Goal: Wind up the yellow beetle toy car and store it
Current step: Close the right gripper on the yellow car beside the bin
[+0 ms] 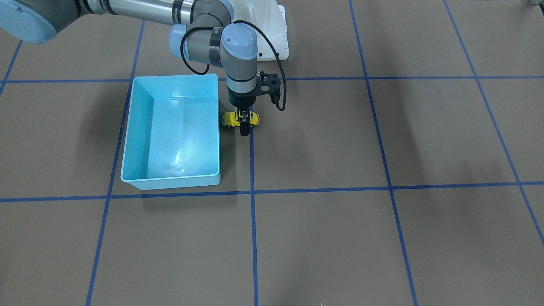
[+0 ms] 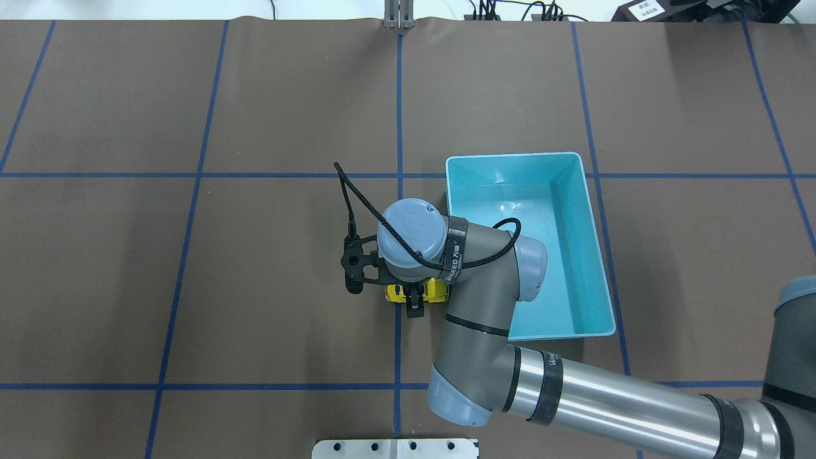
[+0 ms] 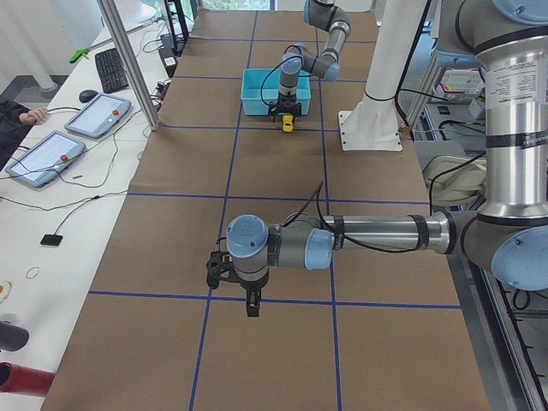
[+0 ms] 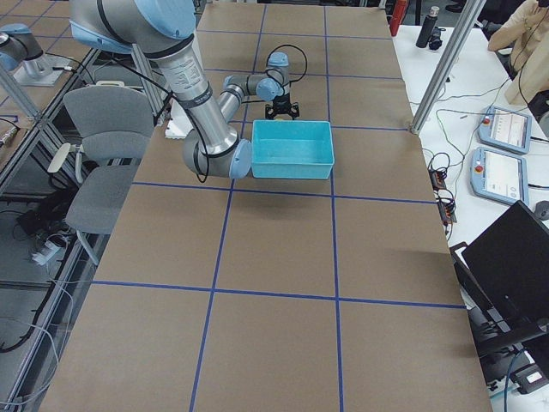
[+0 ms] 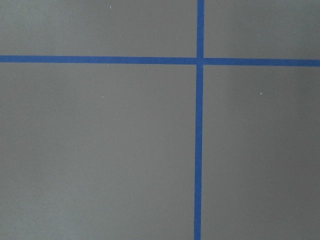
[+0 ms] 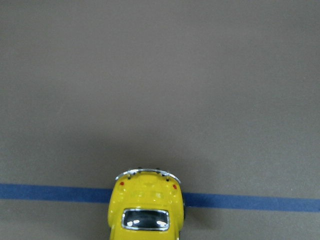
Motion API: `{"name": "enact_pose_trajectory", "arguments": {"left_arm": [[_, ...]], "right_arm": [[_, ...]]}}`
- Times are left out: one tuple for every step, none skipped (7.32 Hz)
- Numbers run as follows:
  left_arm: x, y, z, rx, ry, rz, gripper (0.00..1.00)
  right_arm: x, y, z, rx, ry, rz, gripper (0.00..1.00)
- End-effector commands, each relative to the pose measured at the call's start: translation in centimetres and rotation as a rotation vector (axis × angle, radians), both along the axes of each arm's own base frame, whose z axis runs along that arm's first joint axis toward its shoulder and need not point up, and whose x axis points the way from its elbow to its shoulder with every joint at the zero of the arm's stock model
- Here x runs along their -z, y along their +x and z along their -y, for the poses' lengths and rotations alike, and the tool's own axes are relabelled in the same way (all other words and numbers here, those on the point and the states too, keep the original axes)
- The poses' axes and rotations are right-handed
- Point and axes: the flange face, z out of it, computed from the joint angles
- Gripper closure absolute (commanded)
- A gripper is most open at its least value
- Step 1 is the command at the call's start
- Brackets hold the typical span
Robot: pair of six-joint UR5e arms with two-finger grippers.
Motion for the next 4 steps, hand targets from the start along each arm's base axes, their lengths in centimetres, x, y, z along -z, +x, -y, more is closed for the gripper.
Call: {"name": "enact_pose_trajectory", "arguments": {"left_arm": [[0.0, 0.0, 0.1, 0.000, 0.001, 0.000, 0.00], [0.0, 0.0, 0.1, 0.001, 0.000, 0.000, 0.00], [0.0, 0.0, 0.1, 0.002, -0.002, 0.000, 0.00], [0.1, 0.0, 0.2, 0.002, 0.000, 0.000, 0.00]], "right_arm": [[-0.4, -0.1, -0.1, 0.013, -0.008, -0.002, 0.79], [-0.7, -0.1, -0.3, 0.024, -0.020, -0.005, 1.00], [-0.4, -0.1, -0.4, 0.037, -0.030, 0.001, 1.00], [0.7, 0.2, -0.6, 0.038, -0.034, 0.001, 1.00]]}}
